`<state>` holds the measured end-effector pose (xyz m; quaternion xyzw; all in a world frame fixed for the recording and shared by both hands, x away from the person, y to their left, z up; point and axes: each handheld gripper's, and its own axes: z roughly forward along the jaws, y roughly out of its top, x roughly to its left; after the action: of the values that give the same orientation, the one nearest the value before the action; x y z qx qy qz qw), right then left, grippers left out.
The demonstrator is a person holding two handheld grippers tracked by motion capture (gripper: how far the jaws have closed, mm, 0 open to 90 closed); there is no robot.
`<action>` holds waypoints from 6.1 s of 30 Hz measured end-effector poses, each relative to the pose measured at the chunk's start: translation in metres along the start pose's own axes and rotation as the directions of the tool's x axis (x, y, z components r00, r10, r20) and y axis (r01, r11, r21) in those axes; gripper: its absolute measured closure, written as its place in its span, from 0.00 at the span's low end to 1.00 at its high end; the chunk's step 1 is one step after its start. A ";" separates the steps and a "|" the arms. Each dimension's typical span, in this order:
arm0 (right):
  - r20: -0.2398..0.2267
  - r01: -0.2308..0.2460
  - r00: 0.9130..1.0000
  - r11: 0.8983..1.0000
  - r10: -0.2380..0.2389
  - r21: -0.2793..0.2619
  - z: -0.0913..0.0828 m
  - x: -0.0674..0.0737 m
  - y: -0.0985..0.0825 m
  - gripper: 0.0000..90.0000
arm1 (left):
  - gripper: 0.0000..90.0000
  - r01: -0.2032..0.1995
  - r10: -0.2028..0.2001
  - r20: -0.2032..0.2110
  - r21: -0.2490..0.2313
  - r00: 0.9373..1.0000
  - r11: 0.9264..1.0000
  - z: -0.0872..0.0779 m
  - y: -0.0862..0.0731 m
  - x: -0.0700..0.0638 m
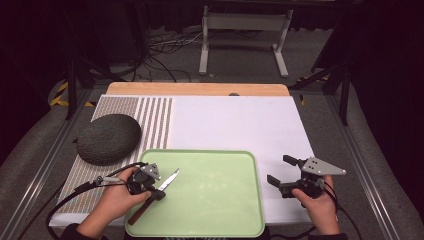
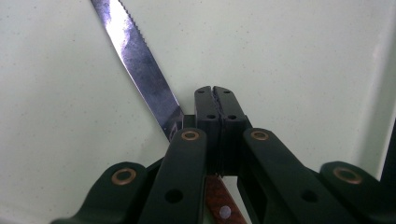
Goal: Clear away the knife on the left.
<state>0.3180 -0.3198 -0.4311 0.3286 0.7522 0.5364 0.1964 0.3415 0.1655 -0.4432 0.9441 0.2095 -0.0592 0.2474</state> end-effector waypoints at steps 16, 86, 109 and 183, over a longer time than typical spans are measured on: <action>-0.002 0.001 1.000 1.000 -0.001 0.002 0.000 0.000 0.000 0.05 | 1.00 0.016 -0.016 -0.010 0.015 1.000 1.000 -0.005 -0.007 0.003; -0.005 0.002 1.000 1.000 -0.001 0.014 0.004 -0.001 -0.001 0.05 | 0.41 0.007 -0.029 -0.145 -0.152 0.989 0.988 -0.035 -0.021 0.005; -0.012 0.011 1.000 1.000 -0.011 0.007 0.008 0.001 0.002 0.04 | 0.11 -0.001 -0.107 -0.219 -0.443 0.970 0.896 -0.073 -0.063 0.013; 0.009 -0.025 1.000 1.000 0.025 -0.004 0.008 -0.004 -0.016 0.04 | 0.05 -0.021 -0.148 -0.190 -0.679 0.971 0.734 -0.061 -0.161 0.044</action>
<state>0.3211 -0.3203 -0.4493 0.3398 0.7462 0.5386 0.1936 0.3135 0.3388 -0.4709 0.7820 0.2764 0.1225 0.5450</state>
